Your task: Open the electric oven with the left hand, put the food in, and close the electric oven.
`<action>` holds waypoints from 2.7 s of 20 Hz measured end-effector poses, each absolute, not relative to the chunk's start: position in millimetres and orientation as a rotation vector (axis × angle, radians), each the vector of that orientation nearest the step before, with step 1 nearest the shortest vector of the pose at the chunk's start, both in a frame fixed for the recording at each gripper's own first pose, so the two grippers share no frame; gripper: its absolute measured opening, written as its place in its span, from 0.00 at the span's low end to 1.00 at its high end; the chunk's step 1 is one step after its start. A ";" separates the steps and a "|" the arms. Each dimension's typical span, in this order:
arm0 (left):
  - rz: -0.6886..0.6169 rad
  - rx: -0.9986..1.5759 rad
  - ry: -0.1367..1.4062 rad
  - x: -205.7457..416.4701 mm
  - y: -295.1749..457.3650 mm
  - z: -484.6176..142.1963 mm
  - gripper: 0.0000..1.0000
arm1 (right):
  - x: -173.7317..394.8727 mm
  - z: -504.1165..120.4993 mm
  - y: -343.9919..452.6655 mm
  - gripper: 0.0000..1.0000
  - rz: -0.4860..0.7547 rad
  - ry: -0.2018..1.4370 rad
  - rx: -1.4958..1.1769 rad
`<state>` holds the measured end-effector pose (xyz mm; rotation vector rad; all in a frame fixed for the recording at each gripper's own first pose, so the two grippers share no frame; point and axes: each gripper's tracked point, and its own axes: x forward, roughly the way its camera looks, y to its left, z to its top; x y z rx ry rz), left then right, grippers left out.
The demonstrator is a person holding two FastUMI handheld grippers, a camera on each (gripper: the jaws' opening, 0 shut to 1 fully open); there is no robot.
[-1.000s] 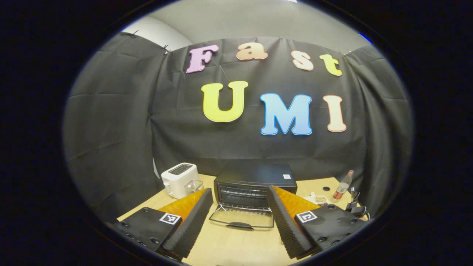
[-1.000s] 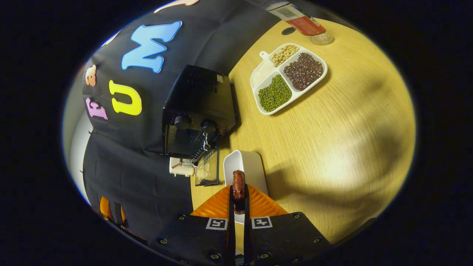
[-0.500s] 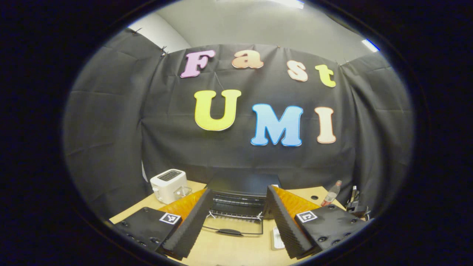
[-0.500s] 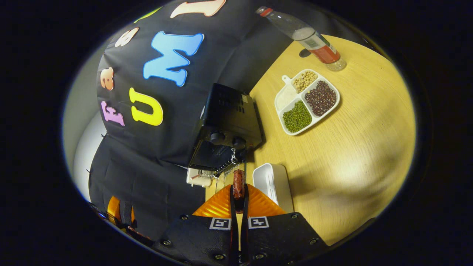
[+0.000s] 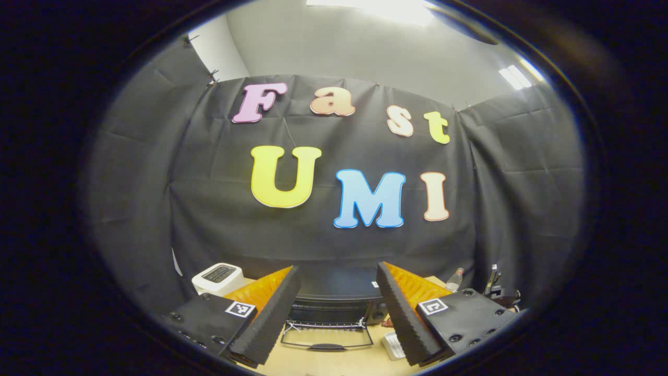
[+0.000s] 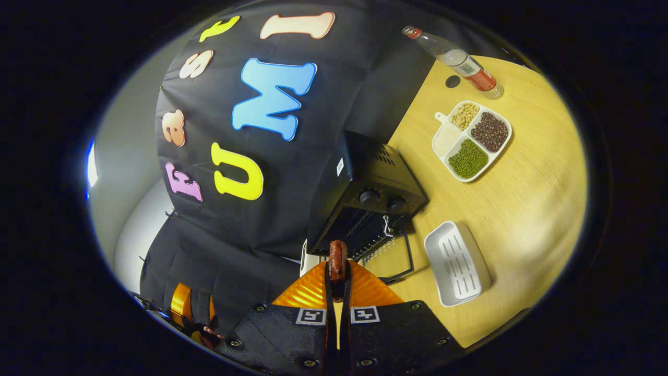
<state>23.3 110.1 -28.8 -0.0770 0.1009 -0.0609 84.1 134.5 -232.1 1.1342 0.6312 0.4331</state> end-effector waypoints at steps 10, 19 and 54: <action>-0.047 -0.088 0.119 24.1 196.3 -36.4 1.00 | 128.6 -228.6 215.5 0.02 0.472 0.588 1.117; 0.002 -0.066 0.156 9.1 251.2 -49.0 1.00 | 191.1 -284.5 262.7 0.03 0.381 0.615 1.148; -0.017 -0.081 0.247 54.3 259.6 -105.3 1.00 | 233.8 -324.7 224.8 0.87 -0.089 0.467 0.761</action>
